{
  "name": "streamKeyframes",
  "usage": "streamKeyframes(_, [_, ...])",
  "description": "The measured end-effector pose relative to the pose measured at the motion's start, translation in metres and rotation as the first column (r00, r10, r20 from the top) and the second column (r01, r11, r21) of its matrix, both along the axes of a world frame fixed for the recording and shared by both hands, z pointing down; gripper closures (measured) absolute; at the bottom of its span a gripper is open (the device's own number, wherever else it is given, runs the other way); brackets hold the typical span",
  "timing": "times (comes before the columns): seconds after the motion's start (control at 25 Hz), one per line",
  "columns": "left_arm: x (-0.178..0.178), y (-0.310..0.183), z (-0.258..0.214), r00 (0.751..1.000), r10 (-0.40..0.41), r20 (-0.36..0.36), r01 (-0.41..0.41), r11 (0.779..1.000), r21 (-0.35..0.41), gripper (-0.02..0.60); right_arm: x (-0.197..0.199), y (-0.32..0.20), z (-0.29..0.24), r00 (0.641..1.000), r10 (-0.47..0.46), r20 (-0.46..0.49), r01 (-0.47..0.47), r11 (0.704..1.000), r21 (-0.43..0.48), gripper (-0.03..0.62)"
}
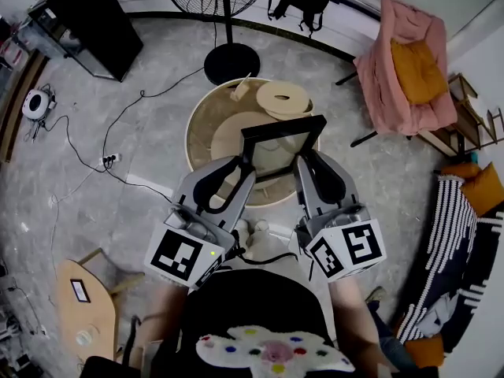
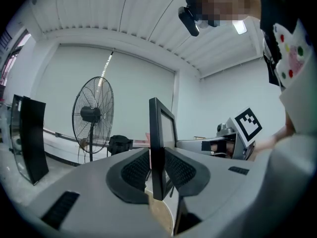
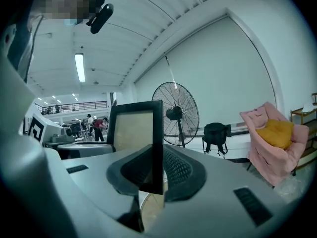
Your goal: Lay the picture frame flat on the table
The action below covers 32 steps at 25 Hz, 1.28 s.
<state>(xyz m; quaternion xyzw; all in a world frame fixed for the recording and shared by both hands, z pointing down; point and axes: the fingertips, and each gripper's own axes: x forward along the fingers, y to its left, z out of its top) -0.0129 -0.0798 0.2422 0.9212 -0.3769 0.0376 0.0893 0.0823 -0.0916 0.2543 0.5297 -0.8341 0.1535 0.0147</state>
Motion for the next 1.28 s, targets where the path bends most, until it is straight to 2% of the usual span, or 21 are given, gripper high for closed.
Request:
streamKeyframes(0.28, [-0.005, -0.011, 0.032, 1.000, -0.014, 0.013, 0.015, 0.997, -0.081, 0.491, -0.007, -0.006, 0.028, 0.999, -0.023, -0.049, 0.021, 0.998, -0.054, 0.511])
streamKeyframes(0.6, [-0.005, -0.019, 0.104, 0.998, -0.008, 0.056, 0.019, 0.978, -0.208, 0.492, -0.008, -0.010, 0.098, 0.996, -0.045, -0.079, 0.031, 0.986, -0.166, 0.511])
streamKeyframes(0.8, [-0.005, -0.019, 0.160, 0.997, 0.000, 0.073, 0.022, 0.954, -0.299, 0.492, -0.007, -0.011, 0.153, 0.996, -0.049, -0.081, 0.028, 0.970, -0.241, 0.511])
streamKeyframes(1.0, [-0.004, -0.019, 0.221, 0.998, 0.002, 0.064, 0.025, 0.913, -0.406, 0.492, -0.006, -0.010, 0.213, 0.995, -0.053, -0.085, 0.022, 0.944, -0.328, 0.511])
streamKeyframes(1.28, [-0.008, -0.012, 0.304, 0.997, 0.003, 0.082, 0.039, 0.863, -0.504, 0.492, -0.010, -0.003, 0.297, 0.996, -0.052, -0.067, 0.017, 0.901, -0.434, 0.511])
